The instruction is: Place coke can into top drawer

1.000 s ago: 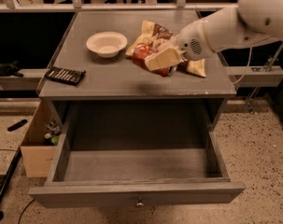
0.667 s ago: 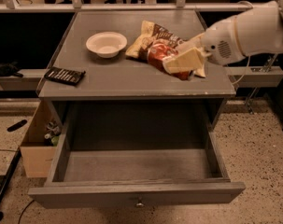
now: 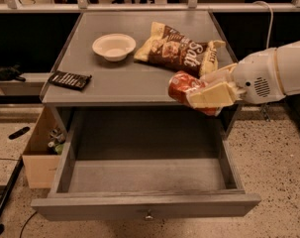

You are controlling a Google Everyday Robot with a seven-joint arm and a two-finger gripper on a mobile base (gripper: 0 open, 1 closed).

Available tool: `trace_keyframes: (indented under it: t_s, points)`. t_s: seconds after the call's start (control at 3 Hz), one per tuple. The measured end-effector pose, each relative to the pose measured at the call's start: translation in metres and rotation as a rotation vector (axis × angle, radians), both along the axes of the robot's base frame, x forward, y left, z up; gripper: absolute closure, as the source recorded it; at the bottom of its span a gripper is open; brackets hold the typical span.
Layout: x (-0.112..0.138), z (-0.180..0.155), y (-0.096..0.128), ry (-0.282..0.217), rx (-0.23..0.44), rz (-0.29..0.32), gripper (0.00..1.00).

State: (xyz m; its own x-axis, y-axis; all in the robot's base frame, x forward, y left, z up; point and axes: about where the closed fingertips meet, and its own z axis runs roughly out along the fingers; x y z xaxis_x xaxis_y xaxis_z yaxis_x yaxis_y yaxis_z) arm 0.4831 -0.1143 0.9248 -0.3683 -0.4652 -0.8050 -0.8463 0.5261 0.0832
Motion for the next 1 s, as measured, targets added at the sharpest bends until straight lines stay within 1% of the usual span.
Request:
trace_keyframes:
  t_s: [0.33, 0.67, 1.0]
  points:
    - [-0.015, -0.020, 0.013, 0.005, 0.044, -0.018, 1.00]
    - [-0.041, -0.076, 0.024, 0.052, 0.118, -0.058, 1.00]
    - [-0.057, -0.114, 0.031, 0.092, 0.147, -0.071, 1.00]
